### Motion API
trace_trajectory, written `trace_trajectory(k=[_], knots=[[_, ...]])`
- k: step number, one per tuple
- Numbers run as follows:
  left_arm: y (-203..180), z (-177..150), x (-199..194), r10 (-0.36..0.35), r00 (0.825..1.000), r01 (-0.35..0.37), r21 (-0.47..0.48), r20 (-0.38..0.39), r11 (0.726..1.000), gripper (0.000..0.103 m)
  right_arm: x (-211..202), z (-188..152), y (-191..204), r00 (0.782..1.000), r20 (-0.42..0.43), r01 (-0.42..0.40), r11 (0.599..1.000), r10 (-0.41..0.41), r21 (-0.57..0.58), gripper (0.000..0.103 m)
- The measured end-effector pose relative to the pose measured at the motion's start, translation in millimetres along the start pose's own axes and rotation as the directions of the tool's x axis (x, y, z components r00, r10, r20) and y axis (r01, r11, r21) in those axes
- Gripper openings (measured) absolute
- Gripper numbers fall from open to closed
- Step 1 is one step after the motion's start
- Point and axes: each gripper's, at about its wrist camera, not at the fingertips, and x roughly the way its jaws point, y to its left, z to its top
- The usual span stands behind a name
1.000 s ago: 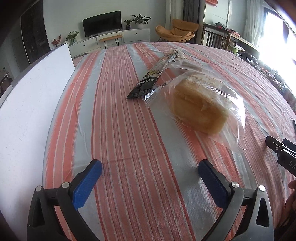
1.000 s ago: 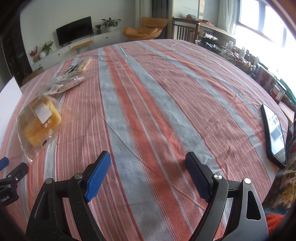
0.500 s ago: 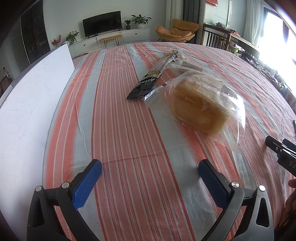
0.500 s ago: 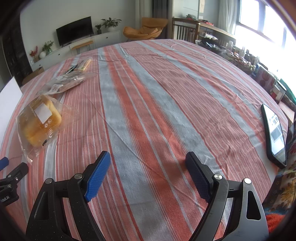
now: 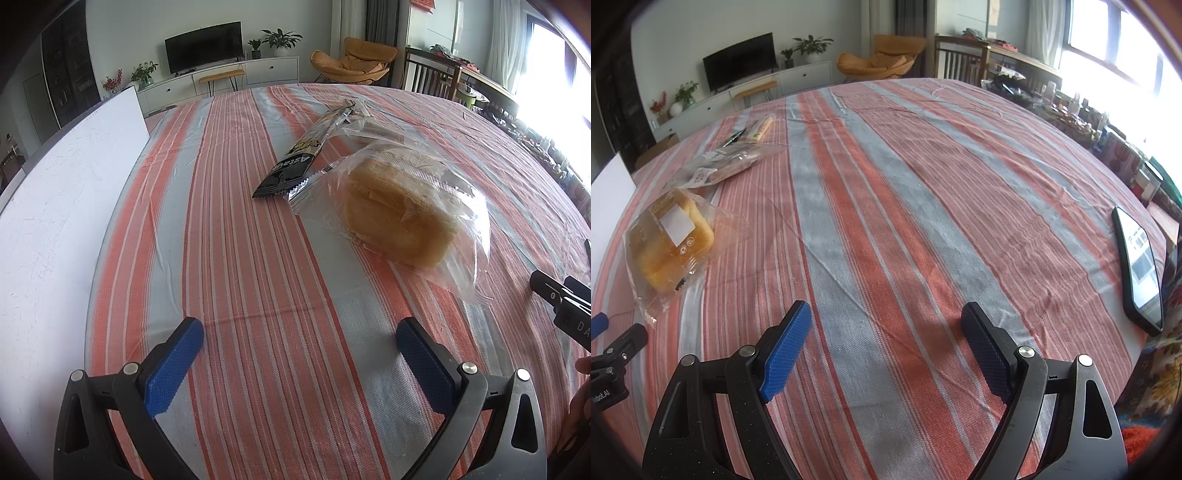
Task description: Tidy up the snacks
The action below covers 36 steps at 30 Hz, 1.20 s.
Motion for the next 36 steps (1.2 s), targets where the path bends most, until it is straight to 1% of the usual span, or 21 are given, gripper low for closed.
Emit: trace_trajectory(k=[22, 23, 25, 26, 27, 29, 31, 33, 34, 36], knots=[[1, 1, 0, -0.004, 1.000, 0.004, -0.001, -0.002, 1.000, 0.103, 0, 0, 0, 1.000, 0.001, -0.001, 1.000, 0.001, 0.000, 0.086], [1, 2, 1, -0.008, 1.000, 0.008, 0.005, -0.012, 1.000, 0.103, 0, 0, 0, 1.000, 0.001, -0.001, 1.000, 0.001, 0.000, 0.086], [4, 7, 2, -0.020, 0.997, 0.021, 0.009, -0.078, 1.000, 0.102, 0, 0, 0, 1.000, 0.001, -0.001, 1.000, 0.001, -0.001, 0.086], [6, 11, 0, -0.039, 0.993, 0.039, -0.007, -0.107, 0.999, 0.101, 0, 0, 0, 1.000, 0.001, -0.001, 1.000, 0.001, 0.000, 0.086], [10, 16, -6, -0.072, 0.991, 0.068, -0.031, -0.110, 0.997, 0.101, 0, 0, 0, 1.000, 0.001, -0.001, 1.000, 0.001, 0.000, 0.086], [19, 31, -26, -0.116, 0.991, 0.111, -0.079, -0.067, 0.991, 0.101, 0, 0, 1, 1.000, 0.001, -0.001, 1.000, 0.001, 0.000, 0.086], [27, 53, -41, -0.137, 0.990, 0.134, -0.100, -0.024, 0.986, 0.101, 0, 0, 0, 1.000, 0.001, -0.001, 1.000, 0.001, 0.000, 0.086], [33, 84, -46, -0.147, 0.989, 0.145, -0.109, -0.007, 0.983, 0.101, 0, 0, 0, 1.000, 0.001, -0.001, 1.000, 0.001, 0.000, 0.086], [35, 103, -43, -0.149, 0.989, 0.147, -0.116, -0.014, 0.982, 0.101, 0, 0, 0, 1.000, 0.001, -0.002, 1.000, 0.002, 0.000, 0.086], [36, 136, -26, -0.175, 0.983, 0.167, -0.125, -0.058, 0.978, 0.101, 0, 0, 0, 1.000, 0.001, -0.002, 1.000, 0.002, 0.000, 0.086]])
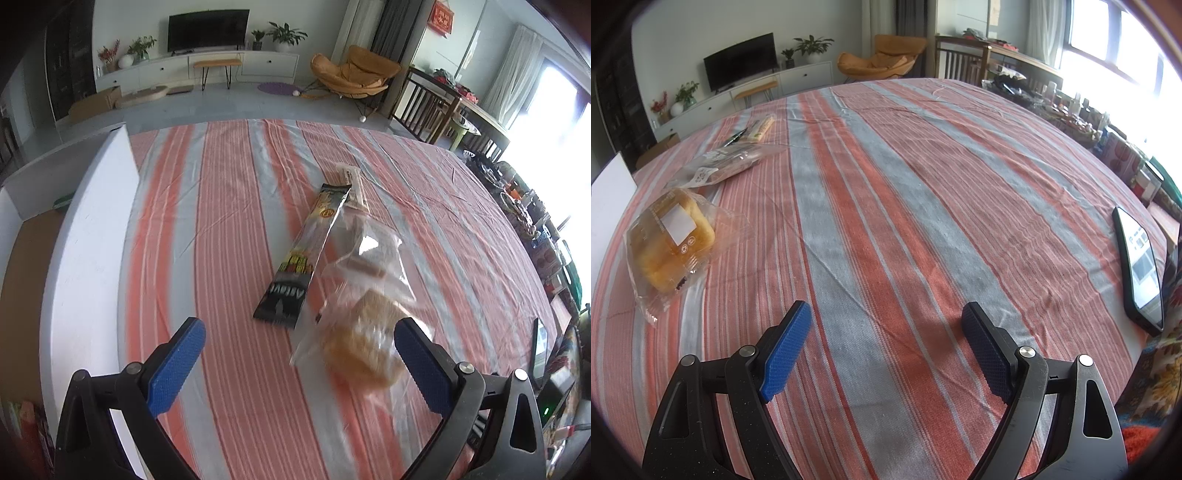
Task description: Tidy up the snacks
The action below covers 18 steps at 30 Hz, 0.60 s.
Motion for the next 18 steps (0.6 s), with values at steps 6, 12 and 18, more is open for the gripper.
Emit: trace_trajectory(k=[6, 12, 18], knots=[[-13, 56, 93, 0.065, 0.989, -0.056, 0.066, -0.134, 0.996, 0.095, 0, 0, 0, 1.000, 0.000, -0.001, 1.000, 0.001, -0.001, 0.086], [6, 55, 142, 0.068, 0.982, -0.073, -0.021, -0.176, 0.997, 0.086, 0, 0, 0, 1.000, 0.000, 0.000, 1.000, 0.000, 0.000, 0.086], [-17, 38, 138, 0.178, 0.978, -0.160, 0.160, -0.105, 0.974, 0.046, 1, 1, 5, 1.000, -0.001, -0.003, 1.000, 0.003, -0.003, 0.088]])
